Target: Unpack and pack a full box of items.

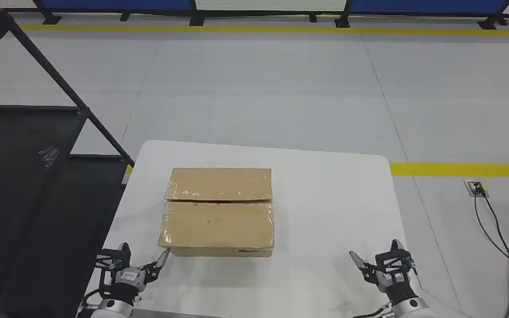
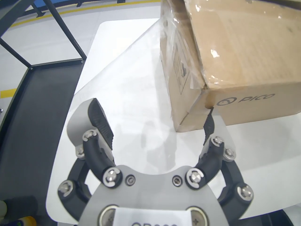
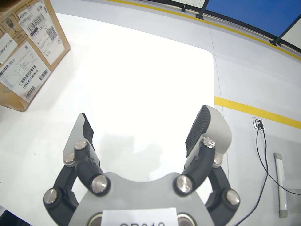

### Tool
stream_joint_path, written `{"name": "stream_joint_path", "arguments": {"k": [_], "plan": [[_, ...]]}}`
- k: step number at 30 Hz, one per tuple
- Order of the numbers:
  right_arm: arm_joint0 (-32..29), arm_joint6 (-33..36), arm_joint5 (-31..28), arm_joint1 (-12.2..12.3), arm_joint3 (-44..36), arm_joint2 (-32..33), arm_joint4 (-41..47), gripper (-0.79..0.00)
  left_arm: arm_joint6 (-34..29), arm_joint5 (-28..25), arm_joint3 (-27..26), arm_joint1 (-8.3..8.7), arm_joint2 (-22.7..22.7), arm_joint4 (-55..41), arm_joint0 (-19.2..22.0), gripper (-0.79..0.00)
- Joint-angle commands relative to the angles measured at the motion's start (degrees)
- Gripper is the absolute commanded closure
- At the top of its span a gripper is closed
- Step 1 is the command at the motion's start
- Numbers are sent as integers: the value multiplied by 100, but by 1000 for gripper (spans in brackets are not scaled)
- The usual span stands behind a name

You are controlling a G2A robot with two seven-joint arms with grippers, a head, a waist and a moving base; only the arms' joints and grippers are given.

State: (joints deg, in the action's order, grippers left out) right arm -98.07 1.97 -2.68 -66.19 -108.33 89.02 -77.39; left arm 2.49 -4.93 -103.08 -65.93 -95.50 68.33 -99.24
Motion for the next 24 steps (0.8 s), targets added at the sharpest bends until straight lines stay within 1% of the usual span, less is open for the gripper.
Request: {"name": "stream_joint_path", "arguments": {"k": [1,6,9,13,14,24], "plan": [[108,117,-17,-10,-87,-99,-39,-785,84,-100,-32,3,-156,-173,-54,-785],[496,525,25,-55,-247,-426,1,-785,132,-495,-84,24,-583,-608,-193,-785],[819,853,66,-101,-264,-586,480,-785,172,-542,-53,24,-780,-803,-230,-785],[1194,1209,80,-150,-300,-678,1180,-785,56,-585,33,3,-903,-1459,-136,-785],[1234,1247,120,-153,-302,-669,1196,-785,-22,-623,42,5,-930,-1550,-106,-785],[1234,1247,120,-153,-302,-669,1196,-785,-22,-623,42,5,-930,-1550,-106,-785]]}}
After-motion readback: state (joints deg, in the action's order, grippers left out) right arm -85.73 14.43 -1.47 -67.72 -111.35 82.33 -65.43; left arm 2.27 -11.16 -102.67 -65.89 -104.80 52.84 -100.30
